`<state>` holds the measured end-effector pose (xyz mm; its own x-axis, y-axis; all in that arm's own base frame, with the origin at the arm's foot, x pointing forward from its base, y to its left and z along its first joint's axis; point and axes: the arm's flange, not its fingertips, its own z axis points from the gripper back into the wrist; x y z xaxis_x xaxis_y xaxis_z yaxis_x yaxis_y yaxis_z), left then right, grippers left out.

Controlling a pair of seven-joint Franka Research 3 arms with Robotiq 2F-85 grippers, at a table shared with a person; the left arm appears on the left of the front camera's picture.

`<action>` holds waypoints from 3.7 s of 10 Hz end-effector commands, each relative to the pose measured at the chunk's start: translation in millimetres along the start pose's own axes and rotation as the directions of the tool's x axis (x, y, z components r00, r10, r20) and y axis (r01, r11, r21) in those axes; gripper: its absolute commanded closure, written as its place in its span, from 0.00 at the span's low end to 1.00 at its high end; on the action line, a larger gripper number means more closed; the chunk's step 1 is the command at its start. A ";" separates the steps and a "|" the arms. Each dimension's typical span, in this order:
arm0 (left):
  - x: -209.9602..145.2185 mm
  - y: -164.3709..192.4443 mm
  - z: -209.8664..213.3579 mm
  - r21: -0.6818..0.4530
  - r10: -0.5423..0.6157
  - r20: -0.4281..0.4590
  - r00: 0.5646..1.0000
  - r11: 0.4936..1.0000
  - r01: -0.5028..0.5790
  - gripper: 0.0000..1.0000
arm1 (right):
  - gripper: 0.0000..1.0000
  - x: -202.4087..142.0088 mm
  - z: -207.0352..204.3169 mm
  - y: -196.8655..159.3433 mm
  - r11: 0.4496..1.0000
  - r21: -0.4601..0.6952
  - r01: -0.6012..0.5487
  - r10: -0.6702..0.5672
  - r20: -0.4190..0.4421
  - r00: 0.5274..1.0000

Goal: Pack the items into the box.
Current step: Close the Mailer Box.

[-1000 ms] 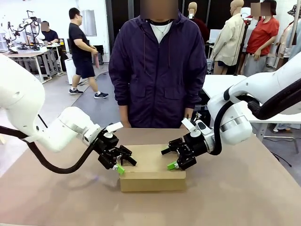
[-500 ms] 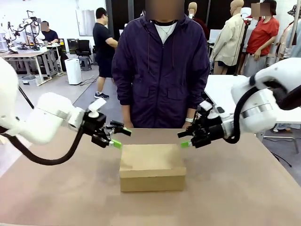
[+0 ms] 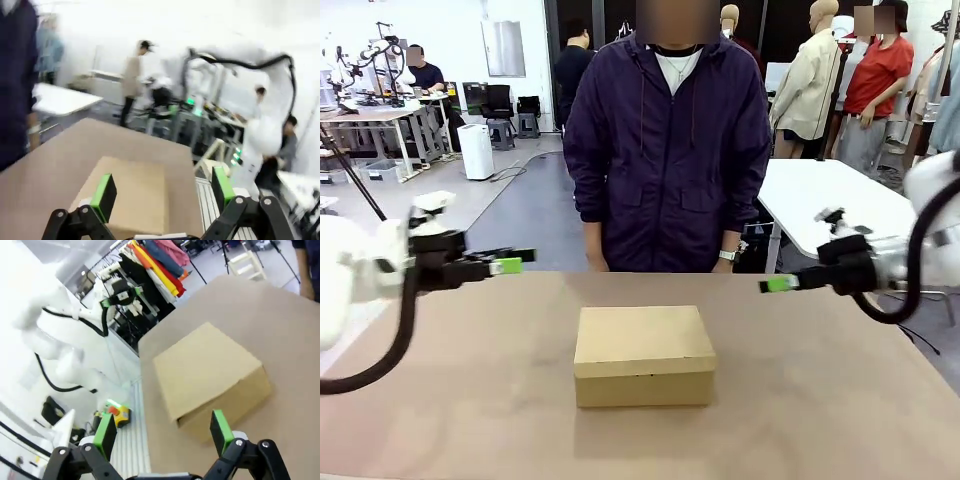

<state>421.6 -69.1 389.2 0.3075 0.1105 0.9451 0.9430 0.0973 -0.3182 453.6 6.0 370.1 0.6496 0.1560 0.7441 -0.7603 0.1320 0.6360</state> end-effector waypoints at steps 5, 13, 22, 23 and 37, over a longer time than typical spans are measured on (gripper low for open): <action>-25.8 -8.8 79.2 0.247 0.322 0.045 0.946 0.914 -0.322 0.00 | 0.00 -66.5 90.7 0.5 0.977 -0.047 0.209 -0.200 0.146 0.969; -25.8 -8.8 79.2 0.247 0.322 0.045 0.946 0.914 -0.322 0.00 | 0.00 -72.1 94.6 18.4 0.988 0.045 0.150 -0.155 0.140 0.978; -25.8 -8.8 79.2 0.247 0.322 0.045 0.946 0.914 -0.322 0.00 | 0.00 -72.1 94.6 18.4 0.988 0.045 0.150 -0.155 0.140 0.978; -25.8 -8.8 79.2 0.247 0.322 0.045 0.946 0.914 -0.322 0.00 | 0.00 -72.1 94.6 18.4 0.988 0.045 0.150 -0.155 0.140 0.978; -25.8 -8.8 79.2 0.247 0.322 0.045 0.946 0.914 -0.322 0.00 | 0.00 -72.1 94.6 18.4 0.988 0.045 0.150 -0.155 0.140 0.978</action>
<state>395.7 9.5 360.1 0.6036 0.1730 0.7783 0.7251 0.2868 -0.6261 393.4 -96.8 342.7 0.7595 -0.0111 0.6505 -0.6453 0.1142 0.7554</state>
